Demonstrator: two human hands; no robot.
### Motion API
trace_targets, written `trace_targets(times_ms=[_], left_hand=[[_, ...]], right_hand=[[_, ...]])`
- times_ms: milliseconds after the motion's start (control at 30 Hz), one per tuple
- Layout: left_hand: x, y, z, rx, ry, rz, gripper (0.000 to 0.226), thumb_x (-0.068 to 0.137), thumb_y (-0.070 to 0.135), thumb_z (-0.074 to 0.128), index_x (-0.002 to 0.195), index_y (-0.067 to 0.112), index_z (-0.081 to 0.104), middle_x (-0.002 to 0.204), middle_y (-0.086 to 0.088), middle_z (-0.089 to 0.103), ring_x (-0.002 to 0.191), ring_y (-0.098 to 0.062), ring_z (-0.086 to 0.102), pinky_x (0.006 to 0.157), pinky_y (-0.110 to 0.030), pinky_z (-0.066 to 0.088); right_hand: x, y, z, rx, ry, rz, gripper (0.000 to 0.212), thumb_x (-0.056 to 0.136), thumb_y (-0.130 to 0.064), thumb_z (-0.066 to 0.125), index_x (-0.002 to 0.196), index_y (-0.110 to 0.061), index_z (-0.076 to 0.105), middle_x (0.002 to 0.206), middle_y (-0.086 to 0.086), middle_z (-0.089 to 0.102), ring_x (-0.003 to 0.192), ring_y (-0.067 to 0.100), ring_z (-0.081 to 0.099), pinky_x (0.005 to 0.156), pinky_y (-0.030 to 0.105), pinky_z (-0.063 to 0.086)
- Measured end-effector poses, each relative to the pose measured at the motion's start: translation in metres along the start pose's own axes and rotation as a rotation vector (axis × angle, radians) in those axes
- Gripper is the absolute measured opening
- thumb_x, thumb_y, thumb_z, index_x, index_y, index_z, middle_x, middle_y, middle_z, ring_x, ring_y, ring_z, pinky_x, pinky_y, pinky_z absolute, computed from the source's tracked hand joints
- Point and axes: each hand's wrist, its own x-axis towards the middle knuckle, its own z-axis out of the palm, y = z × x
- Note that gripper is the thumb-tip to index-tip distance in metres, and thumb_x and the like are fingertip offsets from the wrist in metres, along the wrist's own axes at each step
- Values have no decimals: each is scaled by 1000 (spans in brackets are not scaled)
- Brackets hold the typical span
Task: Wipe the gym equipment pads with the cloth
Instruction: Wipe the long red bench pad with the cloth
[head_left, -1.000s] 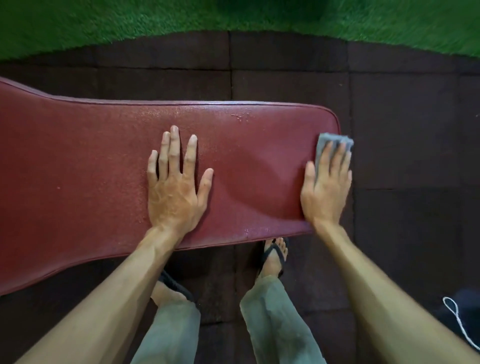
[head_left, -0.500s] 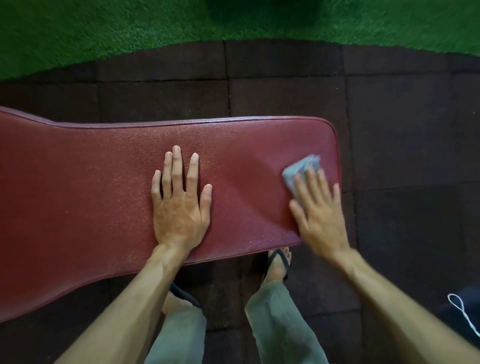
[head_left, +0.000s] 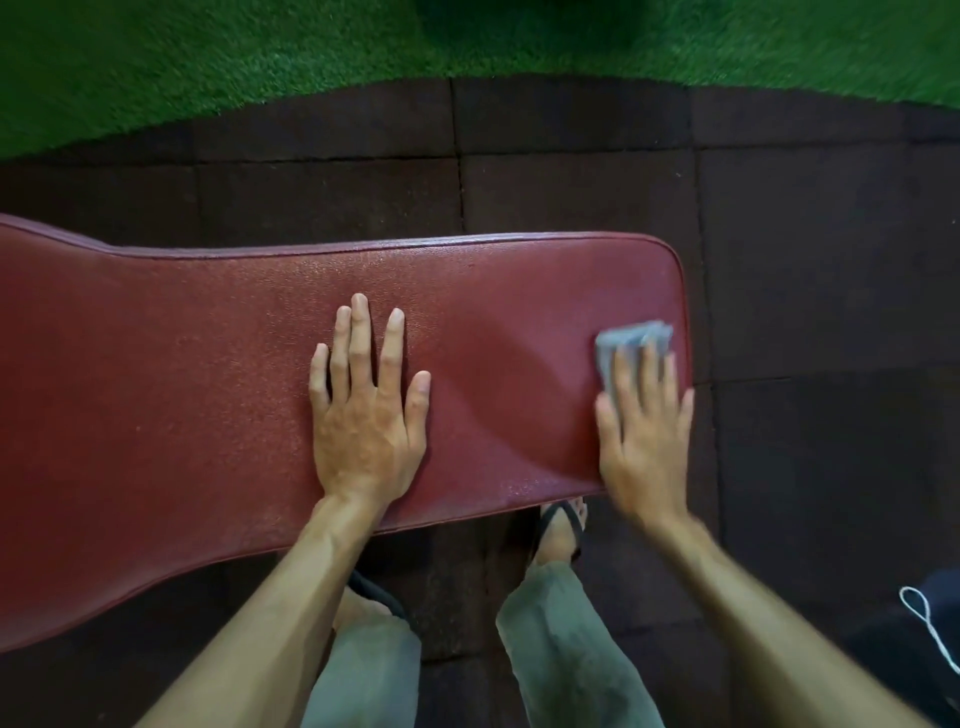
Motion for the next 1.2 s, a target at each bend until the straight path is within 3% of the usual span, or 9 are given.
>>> trace_targets(times_ms=[100, 233, 333, 467, 600, 800, 933, 1033, 1200], left_hand=[[-1, -1, 0, -4, 4, 4, 59, 106, 45, 22, 159, 19, 21, 168, -12, 13, 156, -26, 12, 125, -47, 16], [1, -1, -1, -12, 18, 11, 58, 107, 44, 21, 159, 20, 21, 168, -12, 13, 156, -25, 13, 124, -46, 16], [1, -2, -1, -21, 12, 9, 57, 107, 42, 21, 159, 20, 21, 168, -11, 13, 156, -25, 12, 125, -46, 16], [-1, -2, 1, -13, 3, 7, 58, 106, 43, 20, 160, 20, 19, 168, -11, 11, 156, -26, 12, 125, -46, 14], [0, -2, 0, -3, 5, 12, 59, 106, 45, 17, 160, 20, 18, 168, -11, 12, 156, -26, 12, 125, -45, 14], [0, -3, -1, -37, 8, 5, 55, 107, 40, 18, 159, 20, 22, 168, -10, 14, 156, -24, 13, 124, -43, 13], [1, -6, -4, -181, 19, 15, 56, 107, 40, 20, 158, 18, 27, 168, -7, 17, 156, -21, 14, 125, -43, 13], [5, 2, -15, -287, 47, -50, 60, 106, 44, 22, 156, 14, 29, 167, -8, 20, 155, -22, 17, 124, -44, 13], [16, 55, -9, -191, -11, 63, 59, 105, 39, 31, 159, 18, 20, 168, -11, 10, 156, -26, 7, 125, -46, 6]], right_hand=[[71, -61, -6, 113, 155, 197, 66, 99, -52, 16, 159, -24, 15, 168, 7, 4, 155, 28, 1, 121, 57, 15], [39, -134, 9, 163, 37, -211, 58, 104, -45, 18, 159, -26, 15, 168, 0, 1, 155, 20, -6, 124, 49, 5], [-29, -101, 12, 210, -125, -348, 54, 105, -46, 16, 158, -33, 15, 168, -9, -3, 154, 14, -9, 124, 48, 6], [-31, -21, 5, 149, -27, -87, 57, 103, -54, 9, 156, -35, 18, 167, -10, 3, 154, 12, -5, 121, 58, 8], [56, -67, -9, 293, 131, 239, 67, 98, -55, 10, 158, -26, 17, 168, 2, 2, 155, 23, -4, 122, 57, 10], [4, -172, 11, 540, -61, -126, 57, 103, -48, 12, 157, -32, 16, 167, -11, -4, 152, 6, -16, 122, 38, -12], [-2, -148, -6, 892, 14, -11, 51, 106, -39, 21, 151, -24, 41, 163, -9, 27, 152, 0, 10, 127, 42, 7], [23, -113, -8, 660, 185, -40, 49, 105, -36, 30, 151, -23, 40, 165, 1, 23, 154, 13, 10, 124, 51, 16], [44, -78, 17, 79, 91, -125, 59, 104, -46, 24, 159, -27, 12, 168, 6, -1, 155, 27, -6, 124, 55, 5]])
